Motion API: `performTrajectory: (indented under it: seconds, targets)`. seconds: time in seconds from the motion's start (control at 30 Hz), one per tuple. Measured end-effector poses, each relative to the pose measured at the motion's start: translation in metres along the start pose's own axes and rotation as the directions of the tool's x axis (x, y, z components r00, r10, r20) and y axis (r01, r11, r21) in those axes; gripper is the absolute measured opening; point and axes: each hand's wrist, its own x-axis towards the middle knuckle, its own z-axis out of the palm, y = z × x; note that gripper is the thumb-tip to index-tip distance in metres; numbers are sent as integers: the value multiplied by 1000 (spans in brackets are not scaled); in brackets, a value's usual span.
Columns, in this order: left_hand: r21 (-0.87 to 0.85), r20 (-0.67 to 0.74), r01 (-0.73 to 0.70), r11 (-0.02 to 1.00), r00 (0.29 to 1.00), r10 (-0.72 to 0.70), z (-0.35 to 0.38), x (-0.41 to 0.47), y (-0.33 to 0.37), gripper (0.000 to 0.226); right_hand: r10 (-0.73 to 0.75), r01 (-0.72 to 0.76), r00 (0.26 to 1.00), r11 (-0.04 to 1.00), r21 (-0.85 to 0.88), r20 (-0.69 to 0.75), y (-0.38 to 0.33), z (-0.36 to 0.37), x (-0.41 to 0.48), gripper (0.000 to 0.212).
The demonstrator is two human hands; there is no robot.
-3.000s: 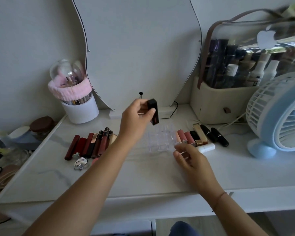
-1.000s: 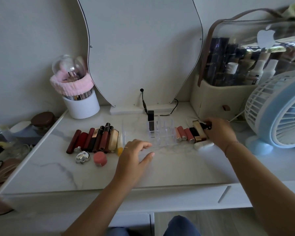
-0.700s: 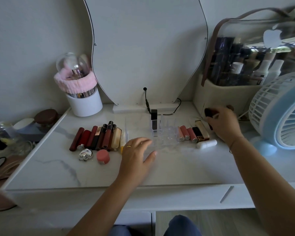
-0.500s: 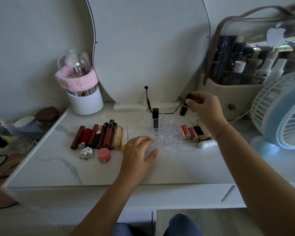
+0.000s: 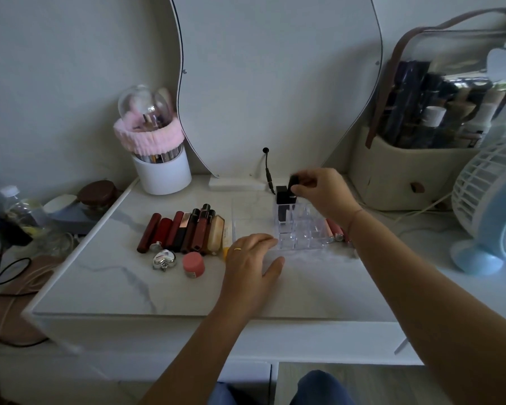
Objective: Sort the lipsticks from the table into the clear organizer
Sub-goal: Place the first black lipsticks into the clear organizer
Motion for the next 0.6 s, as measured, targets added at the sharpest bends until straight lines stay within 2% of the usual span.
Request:
performTrajectory:
  seconds: [0.07,0.27,0.47,0.6]
  targets:
    - [-2,-2,-2,1000,1000,2,0,0,0,32,-17,20,998,998,-61,59,3,5,-2,22]
    - [-1,-5,-6,1000,1000,6,-1,0,0,31,-43,51,998,982,-182,49,8,7,-1,18]
    - [4,-9,-10,1000,1000,10,0,0,0,30,-18,34,996,983,-179,92,11,9,1,19]
    - [-2,-14,-8,1000,1000,8,-1,-1,1,30,18,-17,1000,997,-71,12,19,-11,-7,29]
